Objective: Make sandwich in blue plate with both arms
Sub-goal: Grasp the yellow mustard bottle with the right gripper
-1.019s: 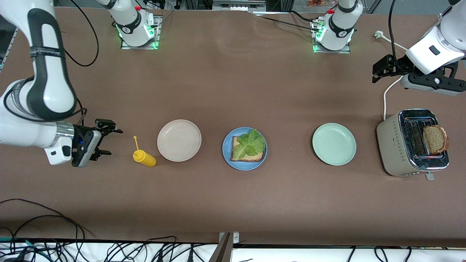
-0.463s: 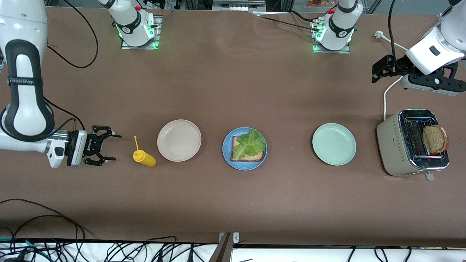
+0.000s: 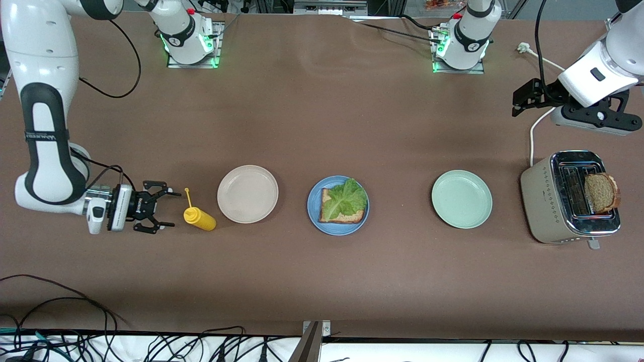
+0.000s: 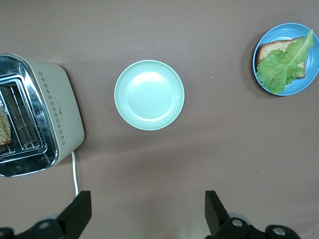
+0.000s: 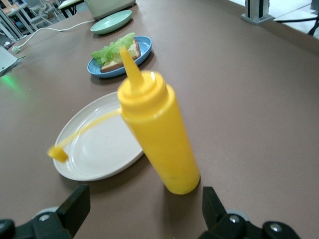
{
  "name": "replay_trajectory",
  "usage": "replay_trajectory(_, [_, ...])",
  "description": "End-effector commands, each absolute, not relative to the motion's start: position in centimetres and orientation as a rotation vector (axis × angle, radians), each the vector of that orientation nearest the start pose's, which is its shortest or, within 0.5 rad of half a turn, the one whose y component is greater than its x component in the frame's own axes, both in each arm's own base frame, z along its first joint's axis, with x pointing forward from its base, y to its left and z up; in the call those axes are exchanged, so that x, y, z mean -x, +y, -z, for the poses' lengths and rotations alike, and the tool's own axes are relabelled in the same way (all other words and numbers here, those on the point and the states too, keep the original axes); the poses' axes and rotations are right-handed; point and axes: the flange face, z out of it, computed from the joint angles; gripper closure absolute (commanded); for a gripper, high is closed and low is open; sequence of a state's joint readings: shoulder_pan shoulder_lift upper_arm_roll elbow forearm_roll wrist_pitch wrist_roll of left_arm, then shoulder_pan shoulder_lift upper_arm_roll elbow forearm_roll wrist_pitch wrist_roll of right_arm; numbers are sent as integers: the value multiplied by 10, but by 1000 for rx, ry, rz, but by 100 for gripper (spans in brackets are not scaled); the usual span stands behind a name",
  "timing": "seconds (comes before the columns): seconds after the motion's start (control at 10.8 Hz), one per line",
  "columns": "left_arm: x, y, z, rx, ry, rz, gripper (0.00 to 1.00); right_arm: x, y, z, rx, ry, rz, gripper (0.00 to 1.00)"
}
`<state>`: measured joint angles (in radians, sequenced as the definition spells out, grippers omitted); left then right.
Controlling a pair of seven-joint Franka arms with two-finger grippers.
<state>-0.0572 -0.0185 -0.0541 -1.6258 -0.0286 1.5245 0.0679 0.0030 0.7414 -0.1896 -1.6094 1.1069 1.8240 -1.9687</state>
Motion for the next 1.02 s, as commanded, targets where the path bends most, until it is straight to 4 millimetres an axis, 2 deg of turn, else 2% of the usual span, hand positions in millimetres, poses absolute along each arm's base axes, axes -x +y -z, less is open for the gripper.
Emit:
replay_trajectory(0.0, [-545,-65,-607,3177,285,-134,0,-661,-25,-157,1782,-1338,766,0])
replay_trajectory(0.28, [-545,-63,-607,3178,277,-134,0,-660,-18,-141,1765,-1317,797,0])
replay_trajectory(0.46, [-545,-61,-607,3178,275,-133,0,-662,0,-130,1726,-1326,851,0])
replay_trajectory(0.83, [-544,-53,-608,3180,256,-138,0,-667,-1,-118,1739,-1371,903,0])
replay_trajectory(0.93, [-545,-50,-607,3181,248,-140,0,-667,4,-115,1736,-1377,900,6])
